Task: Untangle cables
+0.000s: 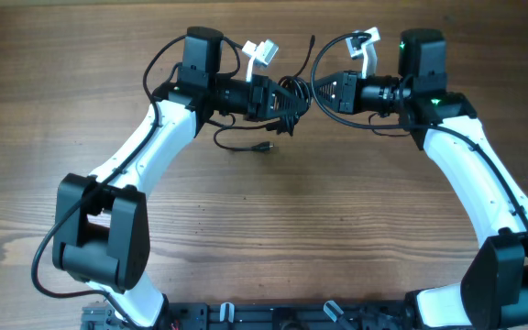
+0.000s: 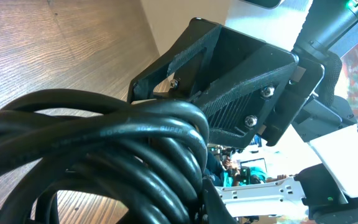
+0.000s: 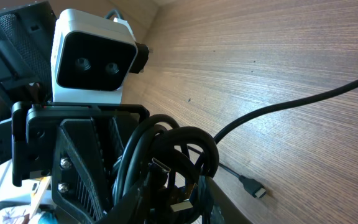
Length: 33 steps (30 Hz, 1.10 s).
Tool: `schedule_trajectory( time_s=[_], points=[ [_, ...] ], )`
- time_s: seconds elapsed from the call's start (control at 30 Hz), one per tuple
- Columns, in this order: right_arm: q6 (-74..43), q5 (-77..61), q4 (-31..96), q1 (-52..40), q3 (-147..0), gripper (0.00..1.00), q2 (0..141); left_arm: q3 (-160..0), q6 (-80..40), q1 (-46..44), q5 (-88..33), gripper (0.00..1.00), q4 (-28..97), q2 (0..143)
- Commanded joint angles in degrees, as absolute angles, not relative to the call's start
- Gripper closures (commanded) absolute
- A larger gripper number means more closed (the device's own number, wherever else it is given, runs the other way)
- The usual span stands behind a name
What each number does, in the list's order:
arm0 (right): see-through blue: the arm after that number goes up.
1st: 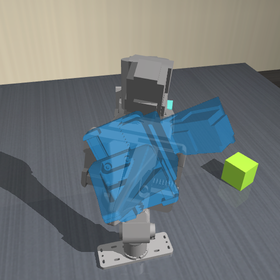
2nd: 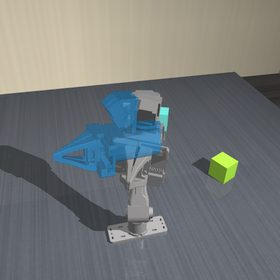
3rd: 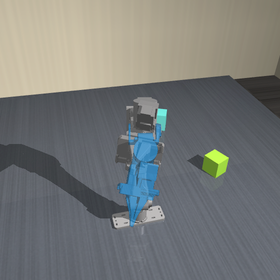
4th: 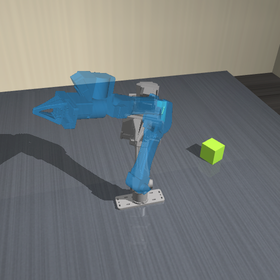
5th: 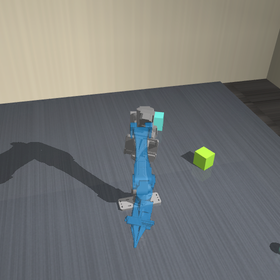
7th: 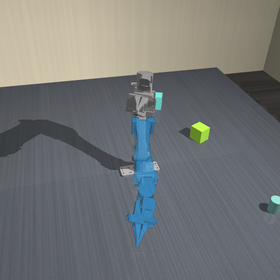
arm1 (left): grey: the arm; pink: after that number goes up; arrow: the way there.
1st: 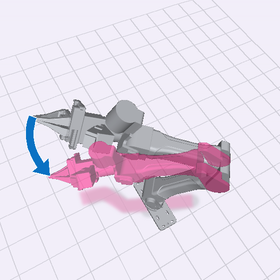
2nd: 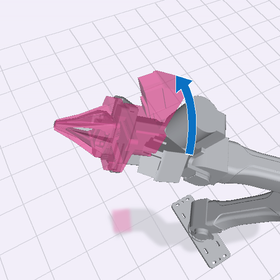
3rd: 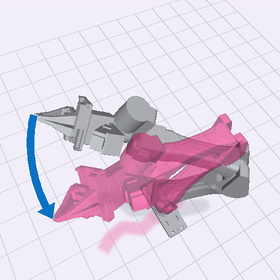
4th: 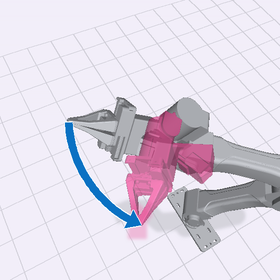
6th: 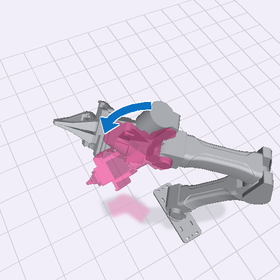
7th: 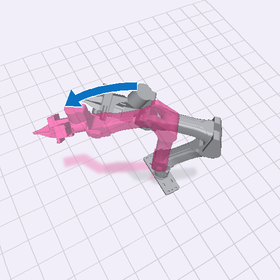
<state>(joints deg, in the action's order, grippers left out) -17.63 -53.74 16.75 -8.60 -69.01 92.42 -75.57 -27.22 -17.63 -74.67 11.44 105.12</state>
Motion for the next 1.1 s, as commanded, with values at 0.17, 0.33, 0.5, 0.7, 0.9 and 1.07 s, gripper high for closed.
schedule_trajectory(
  time_s=[0.17, 0.33, 0.5, 0.7, 0.9, 1.07],
  points=[
    [-21.8, -52.4, 11.9, -7.3, -68.9, 0.6, 92.6, -76.0, -25.9, -17.9, -75.3, 0.96, 11.0, 104.1],
    [-22.4, -58.7, 9.0, -4.6, -68.9, 0.61, 92.6, -76.0, -25.9, -17.9, -72.2, 0.96, 11.9, 104.1],
    [-17.3, -60.0, 13.3, -5.8, -68.9, 0.64, 92.6, -76.0, -25.9, -17.9, -71.0, 0.96, 11.9, 104.1],
    [-13.7, -55.0, 18.5, -9.3, -68.9, 0.71, 92.7, -76.0, -25.9, -17.9, -71.0, 0.96, 11.9, 104.1],
    [-13.7, -55.1, 17.6, -10.2, -68.9, 0.71, 92.7, -76.0, -25.9, -17.9, -71.0, 0.96, 11.9, 104.1],
    [-13.7, -54.9, 17.6, -10.3, -68.9, 0.77, 92.8, -76.0, -25.9, -17.9, -71.0, 0.96, 11.9, 104.1]
  ],
)
